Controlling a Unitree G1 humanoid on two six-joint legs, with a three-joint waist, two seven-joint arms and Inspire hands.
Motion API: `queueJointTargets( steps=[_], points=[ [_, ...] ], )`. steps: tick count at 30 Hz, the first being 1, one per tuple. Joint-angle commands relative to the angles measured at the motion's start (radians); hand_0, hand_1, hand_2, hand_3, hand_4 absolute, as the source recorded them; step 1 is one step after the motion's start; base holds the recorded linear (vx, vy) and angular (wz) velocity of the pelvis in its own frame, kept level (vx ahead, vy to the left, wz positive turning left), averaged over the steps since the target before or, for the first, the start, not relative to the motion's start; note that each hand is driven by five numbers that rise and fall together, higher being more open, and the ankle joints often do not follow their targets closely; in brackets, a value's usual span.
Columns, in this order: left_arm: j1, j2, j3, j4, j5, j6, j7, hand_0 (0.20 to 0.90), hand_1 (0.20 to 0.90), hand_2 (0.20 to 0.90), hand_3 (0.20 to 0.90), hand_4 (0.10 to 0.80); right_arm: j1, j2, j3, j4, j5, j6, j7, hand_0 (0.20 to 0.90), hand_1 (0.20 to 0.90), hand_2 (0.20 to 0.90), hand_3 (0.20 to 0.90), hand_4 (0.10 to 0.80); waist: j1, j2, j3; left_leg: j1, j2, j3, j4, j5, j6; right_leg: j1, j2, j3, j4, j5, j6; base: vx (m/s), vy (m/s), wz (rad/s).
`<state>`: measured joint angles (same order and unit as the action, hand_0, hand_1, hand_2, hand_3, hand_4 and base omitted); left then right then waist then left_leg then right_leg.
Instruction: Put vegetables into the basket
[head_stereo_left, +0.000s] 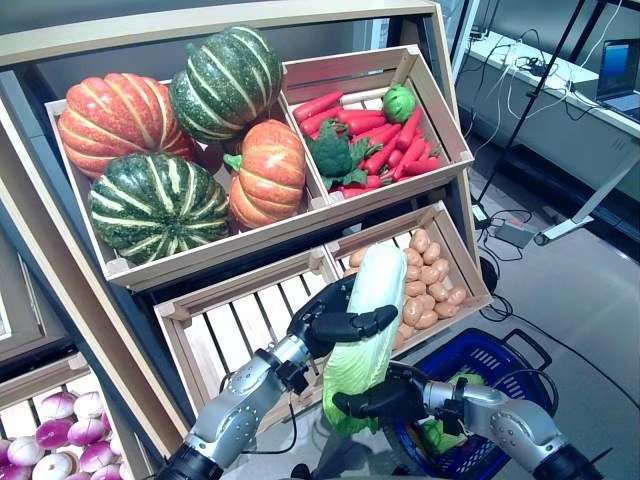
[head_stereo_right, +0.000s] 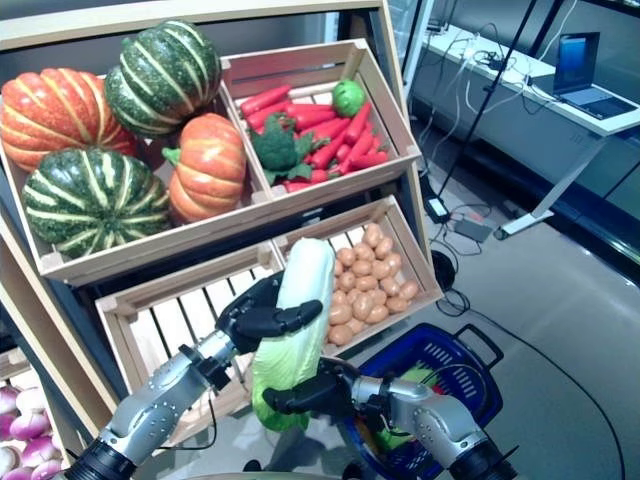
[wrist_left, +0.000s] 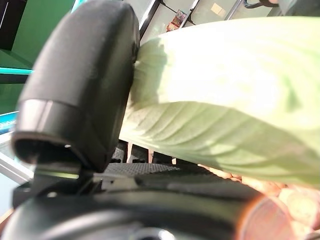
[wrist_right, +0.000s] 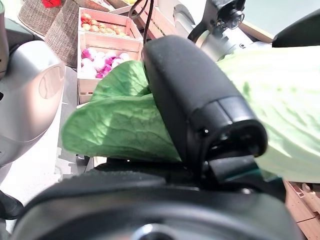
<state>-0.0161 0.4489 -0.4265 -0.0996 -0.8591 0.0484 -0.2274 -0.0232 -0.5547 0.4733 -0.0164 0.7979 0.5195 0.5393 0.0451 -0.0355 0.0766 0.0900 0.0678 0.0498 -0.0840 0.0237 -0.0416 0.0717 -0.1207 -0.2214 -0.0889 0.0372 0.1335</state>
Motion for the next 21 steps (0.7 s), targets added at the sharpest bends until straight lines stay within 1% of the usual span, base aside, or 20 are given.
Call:
queueJointTargets(
  steps=[1,7,8,9,10,21],
  points=[
    [-0.131,-0.020,-0.008,-0.097,-0.024,-0.130,-0.069,0.300,0.300,0.300,0.300,0.400,-0.034,0.008,-0.015,-0.082,0.129,-0.059,0.043,0.300,0.300,0.300,0.300,0.400,0.011,-0.037,-0.056,-0.026,-0.027,-0.021,-0.002,0.032,0.022,0.005,-0.043,0.016,0.007,0.077,0.004,0.000,0.000,0.00],
    [-0.132,-0.020,-0.007,-0.099,-0.035,-0.124,-0.071,0.300,0.300,0.300,0.300,0.400,-0.040,0.007,-0.014,-0.080,0.138,-0.061,0.041,0.300,0.300,0.300,0.300,0.400,0.012,-0.037,-0.058,-0.024,-0.027,-0.020,-0.003,0.031,0.023,0.005,-0.042,0.017,0.006,0.077,0.003,0.000,0.000,0.00],
    [-0.131,-0.022,-0.007,-0.098,-0.037,-0.121,-0.071,0.389,0.389,0.389,0.389,0.460,-0.039,0.008,-0.015,-0.078,0.137,-0.064,0.042,0.300,0.300,0.300,0.300,0.400,0.012,-0.037,-0.058,-0.024,-0.027,-0.020,-0.002,0.031,0.023,0.006,-0.043,0.017,0.006,0.076,0.003,0.000,0.000,0.00],
    [-0.129,-0.022,-0.007,-0.098,-0.040,-0.120,-0.069,0.735,0.735,0.735,0.735,0.690,-0.037,0.008,-0.016,-0.079,0.139,-0.066,0.040,0.300,0.300,0.300,0.300,0.400,0.012,-0.037,-0.058,-0.025,-0.027,-0.020,-0.002,0.031,0.022,0.006,-0.044,0.017,0.006,0.077,0.003,0.000,0.000,0.00],
    [-0.127,-0.021,-0.006,-0.101,-0.047,-0.116,-0.060,0.900,0.900,0.900,0.900,0.800,-0.038,0.008,-0.017,-0.077,0.139,-0.067,0.042,0.300,0.300,0.300,0.300,0.400,0.012,-0.037,-0.058,-0.025,-0.027,-0.020,-0.002,0.032,0.021,0.006,-0.044,0.017,0.005,0.078,0.004,0.000,0.000,0.00],
    [-0.127,-0.023,0.001,-0.096,-0.037,-0.110,-0.073,0.900,0.900,0.900,0.900,0.800,-0.032,0.016,-0.027,-0.071,0.141,-0.074,0.027,0.300,0.300,0.300,0.300,0.400,0.011,-0.035,-0.061,-0.025,-0.029,-0.018,-0.003,0.030,0.023,0.003,-0.043,0.019,0.005,0.078,0.004,0.000,0.000,0.00]
  ],
)
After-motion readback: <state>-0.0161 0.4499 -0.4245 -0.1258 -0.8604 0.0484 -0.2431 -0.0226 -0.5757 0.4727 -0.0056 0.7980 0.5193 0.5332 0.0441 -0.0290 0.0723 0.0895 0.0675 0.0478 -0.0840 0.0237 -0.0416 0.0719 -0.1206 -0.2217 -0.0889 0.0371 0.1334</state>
